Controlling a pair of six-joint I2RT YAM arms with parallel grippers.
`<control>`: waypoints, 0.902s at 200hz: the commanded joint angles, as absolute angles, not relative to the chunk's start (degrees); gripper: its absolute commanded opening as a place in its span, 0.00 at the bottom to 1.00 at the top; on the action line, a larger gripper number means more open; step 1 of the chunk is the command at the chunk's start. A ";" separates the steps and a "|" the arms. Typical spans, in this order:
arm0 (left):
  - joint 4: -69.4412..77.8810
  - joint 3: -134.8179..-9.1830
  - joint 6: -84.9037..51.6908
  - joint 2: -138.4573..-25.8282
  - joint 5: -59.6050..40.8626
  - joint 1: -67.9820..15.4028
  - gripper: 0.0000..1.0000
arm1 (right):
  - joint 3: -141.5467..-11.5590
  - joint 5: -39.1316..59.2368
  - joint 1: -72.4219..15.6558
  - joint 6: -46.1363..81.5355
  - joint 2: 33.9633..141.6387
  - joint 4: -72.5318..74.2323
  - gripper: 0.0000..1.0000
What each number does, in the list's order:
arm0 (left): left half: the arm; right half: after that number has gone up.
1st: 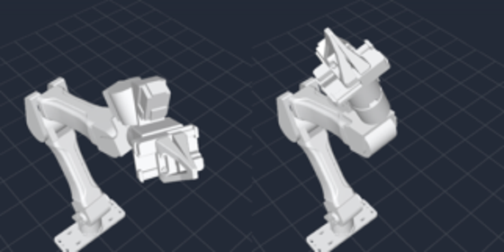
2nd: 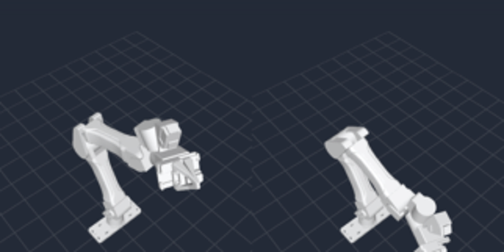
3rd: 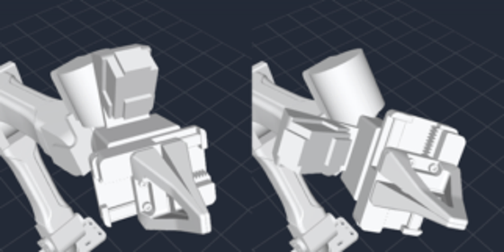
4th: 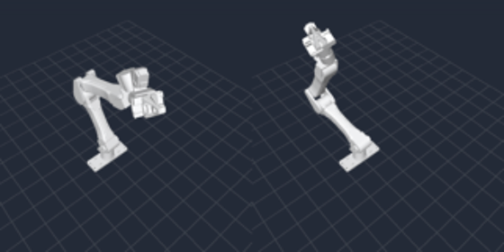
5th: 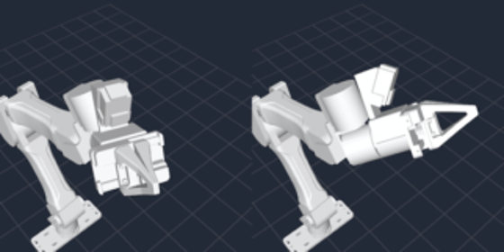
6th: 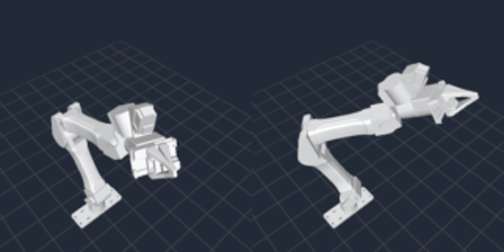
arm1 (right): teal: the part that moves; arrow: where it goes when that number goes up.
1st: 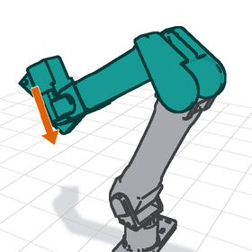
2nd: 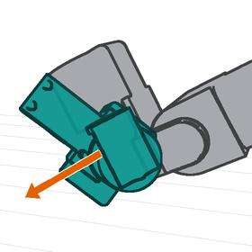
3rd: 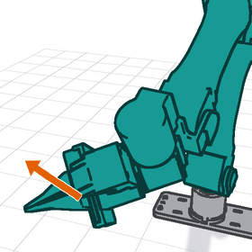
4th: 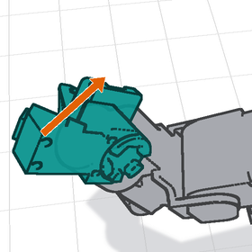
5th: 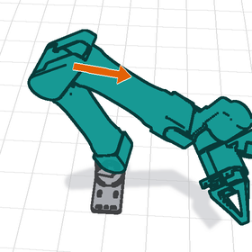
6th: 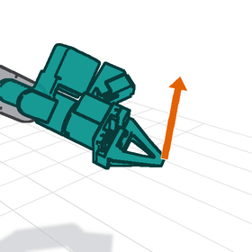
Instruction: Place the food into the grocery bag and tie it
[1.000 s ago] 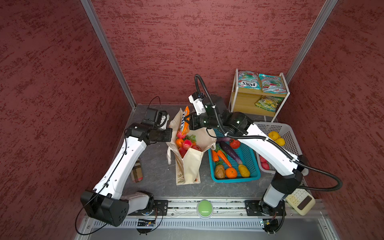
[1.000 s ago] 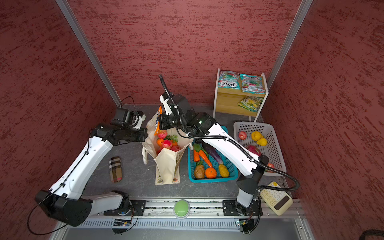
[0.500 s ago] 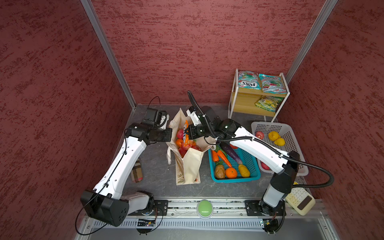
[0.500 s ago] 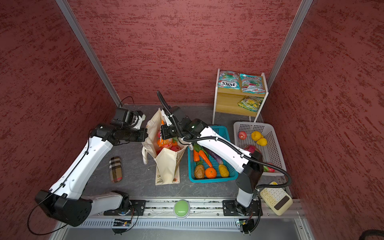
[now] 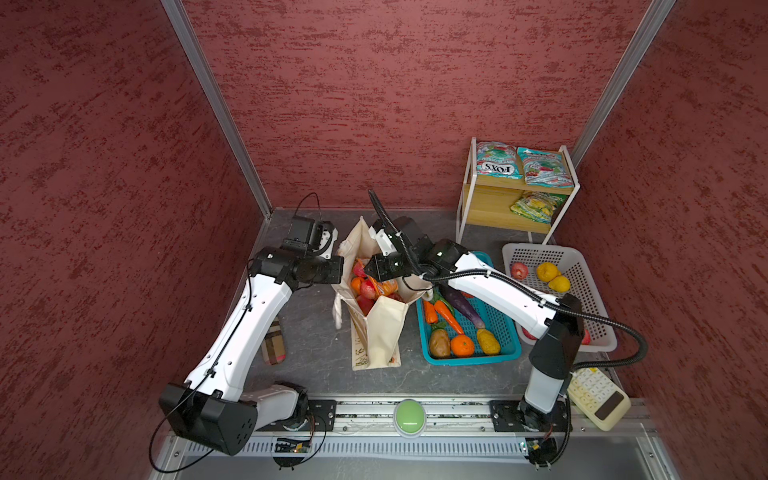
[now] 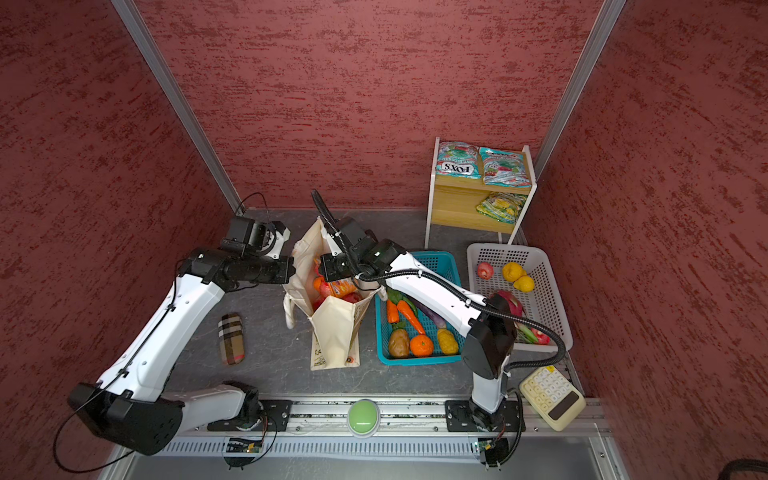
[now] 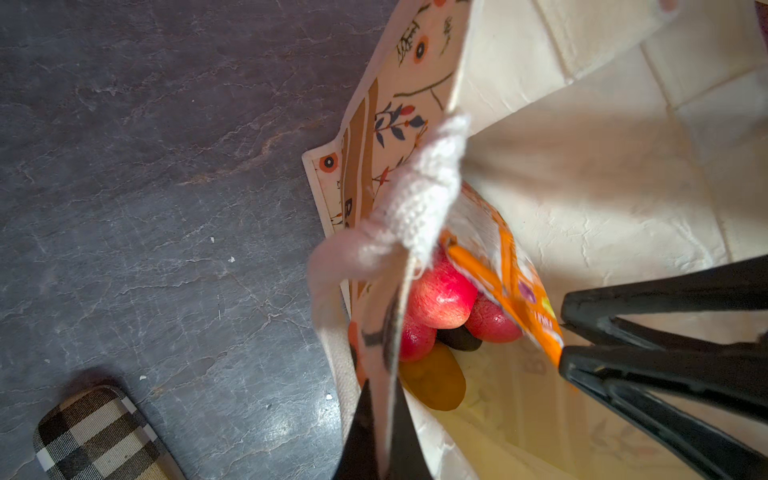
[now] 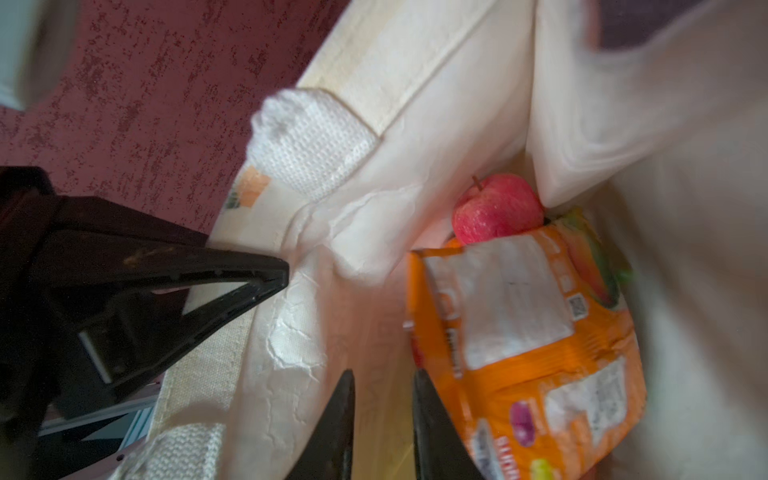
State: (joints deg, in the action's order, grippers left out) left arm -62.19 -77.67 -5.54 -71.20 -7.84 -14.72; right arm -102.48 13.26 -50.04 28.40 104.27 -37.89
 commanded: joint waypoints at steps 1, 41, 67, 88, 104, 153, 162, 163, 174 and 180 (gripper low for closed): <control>-61.97 -77.72 -4.76 -69.88 -8.30 -14.41 0.00 | -107.23 11.60 -50.01 27.03 103.60 -38.78 0.38; -62.23 -77.91 -4.76 -69.79 -8.31 -14.41 0.00 | -117.13 4.70 -50.01 23.09 102.69 -47.28 0.50; -62.49 -78.37 -4.78 -69.69 -8.25 -14.33 0.00 | -122.86 -3.88 -49.80 18.61 101.09 -52.88 0.57; -62.53 -78.38 -4.76 -69.75 -8.35 -14.33 0.00 | -121.46 -9.06 -47.88 17.02 99.53 -55.69 0.61; -62.67 -78.33 -4.76 -69.70 -8.24 -14.33 0.00 | -118.11 -10.89 -46.15 17.11 98.09 -56.90 0.64; -63.10 -78.31 -4.70 -69.70 -7.99 -14.33 0.00 | -102.21 -9.40 -40.56 20.78 90.31 -51.84 0.70; -63.17 -78.39 -4.66 -69.76 -7.95 -14.33 0.00 | -99.49 -8.61 -39.57 21.51 88.94 -50.73 0.71; -63.18 -78.40 -4.62 -69.77 -7.98 -14.33 0.00 | -99.23 -8.48 -39.47 21.61 88.77 -50.59 0.71; -63.19 -78.44 -4.62 -69.85 -7.92 -14.34 0.00 | -96.37 -7.16 -38.39 22.49 87.38 -49.31 0.74; -63.24 -78.45 -4.65 -69.96 -7.99 -14.35 0.00 | -95.03 -6.35 -37.88 22.90 86.75 -48.61 0.74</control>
